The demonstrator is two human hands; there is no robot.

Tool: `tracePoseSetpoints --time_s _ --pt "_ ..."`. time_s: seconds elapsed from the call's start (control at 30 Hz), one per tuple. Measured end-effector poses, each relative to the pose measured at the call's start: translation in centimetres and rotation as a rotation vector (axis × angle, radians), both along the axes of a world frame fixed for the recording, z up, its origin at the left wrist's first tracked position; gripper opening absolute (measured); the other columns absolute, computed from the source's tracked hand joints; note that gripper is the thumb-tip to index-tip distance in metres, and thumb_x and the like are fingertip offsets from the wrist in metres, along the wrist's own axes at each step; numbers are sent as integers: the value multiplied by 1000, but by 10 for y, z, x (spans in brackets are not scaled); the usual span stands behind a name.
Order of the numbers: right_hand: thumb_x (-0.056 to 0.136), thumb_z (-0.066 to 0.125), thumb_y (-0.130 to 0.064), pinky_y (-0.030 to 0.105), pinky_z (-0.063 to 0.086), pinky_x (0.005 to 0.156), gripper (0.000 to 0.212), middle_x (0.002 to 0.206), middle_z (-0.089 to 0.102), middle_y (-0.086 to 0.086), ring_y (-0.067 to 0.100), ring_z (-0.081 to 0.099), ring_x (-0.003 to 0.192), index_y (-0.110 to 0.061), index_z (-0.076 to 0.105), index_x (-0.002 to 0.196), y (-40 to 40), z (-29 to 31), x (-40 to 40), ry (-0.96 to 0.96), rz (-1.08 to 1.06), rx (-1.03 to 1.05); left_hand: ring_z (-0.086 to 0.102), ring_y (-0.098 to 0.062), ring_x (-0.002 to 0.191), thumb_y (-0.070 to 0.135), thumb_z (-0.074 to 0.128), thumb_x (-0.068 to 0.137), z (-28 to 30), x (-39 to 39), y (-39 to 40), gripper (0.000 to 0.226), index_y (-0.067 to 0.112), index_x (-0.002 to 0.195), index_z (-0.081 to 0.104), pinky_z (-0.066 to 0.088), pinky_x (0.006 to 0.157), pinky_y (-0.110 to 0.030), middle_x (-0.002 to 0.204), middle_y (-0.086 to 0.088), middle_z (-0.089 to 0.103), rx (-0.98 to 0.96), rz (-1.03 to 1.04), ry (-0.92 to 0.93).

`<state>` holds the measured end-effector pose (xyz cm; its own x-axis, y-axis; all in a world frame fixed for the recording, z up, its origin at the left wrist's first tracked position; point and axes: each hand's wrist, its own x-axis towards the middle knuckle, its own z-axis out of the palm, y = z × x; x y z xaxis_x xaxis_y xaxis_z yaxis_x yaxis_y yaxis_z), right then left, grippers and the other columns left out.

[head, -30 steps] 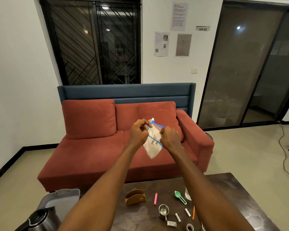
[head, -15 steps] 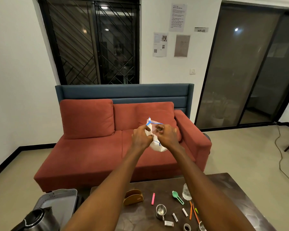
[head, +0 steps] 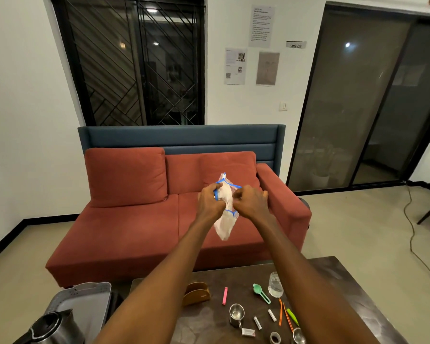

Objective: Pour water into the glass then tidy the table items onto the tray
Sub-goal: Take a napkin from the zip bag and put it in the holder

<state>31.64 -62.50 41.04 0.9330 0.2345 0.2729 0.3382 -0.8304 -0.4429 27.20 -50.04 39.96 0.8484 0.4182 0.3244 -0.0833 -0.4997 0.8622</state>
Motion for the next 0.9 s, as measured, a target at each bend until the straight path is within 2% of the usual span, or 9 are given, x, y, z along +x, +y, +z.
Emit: tracePoseSetpoints --time_s 0.07,0.17,0.27,0.33,0.47,0.67,0.73,0.83,0.9 --pt "83 57 -28 47 32 103 19 91 71 1 27 62 97 -18 72 90 0 -3 3 13 -5 27 67 -22 93 -10 56 64 2 -1 0 59 11 117 68 39 67 -8 108 -6 71 15 -5 -38" --pt "89 57 -49 47 30 102 32 89 72 -2 22 61 98 -21 73 87 0 -8 6 49 -25 145 68 -20 86 -13 53 63 5 -3 -1 59 10 115 69 41 66 -9 103 -7 73 38 -14 -91" --pt "89 59 -47 41 28 95 30 91 73 -3 22 62 101 -22 74 89 3 -12 7 40 -54 271 70 -17 83 -14 50 63 7 -5 -3 62 13 116 70 45 63 -8 103 -6 74 68 -29 -113" --pt "88 61 -44 38 26 89 28 89 74 -4 21 63 99 -20 75 89 3 -13 6 55 -58 338 71 -19 80 -14 49 64 8 -7 -3 63 14 116 70 50 64 -15 102 -6 74 87 -37 -109" --pt "87 63 -41 41 28 91 26 91 73 -4 19 62 96 -19 77 86 3 -16 4 55 -42 378 62 -29 69 -7 55 66 11 -12 -7 59 15 120 69 32 56 -14 89 -17 72 200 12 -96" --pt "85 60 -25 43 28 99 19 104 67 -3 21 60 105 -15 76 83 5 -17 -3 -13 -63 370 61 -37 100 6 55 74 9 -14 -15 53 13 125 62 47 78 -40 108 -13 70 374 5 42" --pt "82 60 -23 44 26 104 16 113 67 -5 21 58 114 -15 74 82 4 -14 -9 -148 -67 296 59 -41 99 11 54 76 7 -13 -18 40 8 115 61 45 74 -41 103 -16 69 423 5 73" --pt "81 62 -30 52 19 113 16 133 60 -6 18 49 128 -20 74 78 0 -11 -14 -279 -34 158 56 -40 109 17 52 84 0 -11 -19 42 8 125 56 45 83 -42 113 -17 65 456 4 138" --pt "81 61 -36 52 18 114 21 135 59 -6 16 48 129 -21 75 78 -1 -9 -13 -263 -10 191 54 -40 112 18 49 87 -4 -10 -20 43 8 128 54 44 86 -42 118 -17 63 427 9 168"
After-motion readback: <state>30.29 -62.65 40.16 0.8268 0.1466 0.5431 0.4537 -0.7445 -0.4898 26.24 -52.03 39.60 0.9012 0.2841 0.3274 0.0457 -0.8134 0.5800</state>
